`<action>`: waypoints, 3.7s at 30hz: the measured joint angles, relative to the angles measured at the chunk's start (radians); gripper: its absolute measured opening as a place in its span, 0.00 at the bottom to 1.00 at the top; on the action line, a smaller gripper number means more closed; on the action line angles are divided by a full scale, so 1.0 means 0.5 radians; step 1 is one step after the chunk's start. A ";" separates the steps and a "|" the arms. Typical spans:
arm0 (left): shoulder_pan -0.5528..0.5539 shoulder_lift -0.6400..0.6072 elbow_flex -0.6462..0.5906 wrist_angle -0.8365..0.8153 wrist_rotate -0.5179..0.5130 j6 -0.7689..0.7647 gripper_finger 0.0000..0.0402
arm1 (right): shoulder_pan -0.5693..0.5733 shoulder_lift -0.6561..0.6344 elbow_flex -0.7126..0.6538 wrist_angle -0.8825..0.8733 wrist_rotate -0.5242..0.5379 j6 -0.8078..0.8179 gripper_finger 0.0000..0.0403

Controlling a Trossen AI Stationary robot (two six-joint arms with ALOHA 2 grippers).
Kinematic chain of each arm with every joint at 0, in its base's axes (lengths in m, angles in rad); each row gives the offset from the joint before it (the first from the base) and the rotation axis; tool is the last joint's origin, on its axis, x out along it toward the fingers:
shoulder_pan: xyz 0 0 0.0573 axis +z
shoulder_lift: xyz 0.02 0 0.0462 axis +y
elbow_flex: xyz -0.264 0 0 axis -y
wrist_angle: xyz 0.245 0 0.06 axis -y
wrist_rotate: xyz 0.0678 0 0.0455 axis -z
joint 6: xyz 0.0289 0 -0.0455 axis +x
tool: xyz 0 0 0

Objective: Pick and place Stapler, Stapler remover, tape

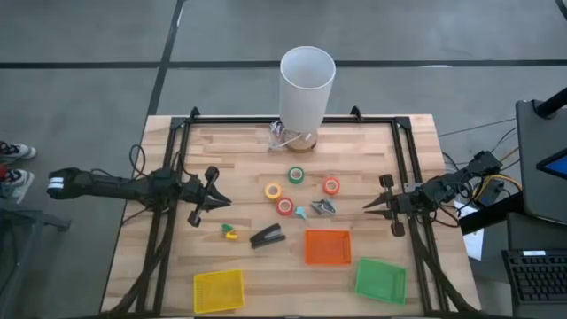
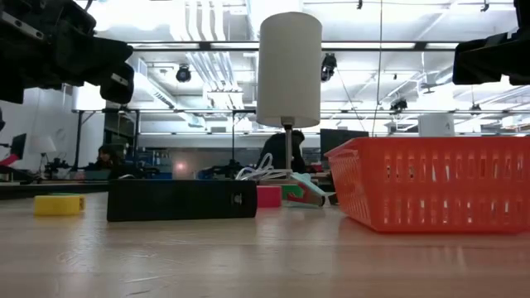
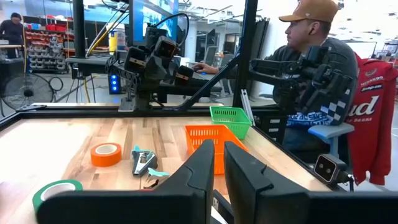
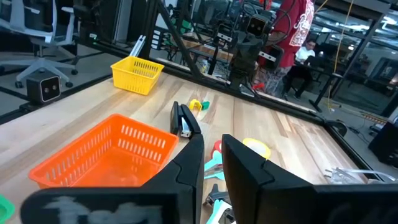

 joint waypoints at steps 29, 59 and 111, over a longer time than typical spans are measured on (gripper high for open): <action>-0.001 0.000 0.000 0.000 0.000 0.000 0.10 | 0.000 0.000 0.000 -0.001 -0.001 0.000 0.13; -0.001 -0.001 0.000 0.000 0.000 0.000 0.10 | 0.001 0.000 0.000 0.149 0.085 0.142 0.13; 0.000 -0.001 0.000 -0.001 0.000 0.000 0.10 | -0.998 2.477 0.962 -0.255 0.427 2.303 0.51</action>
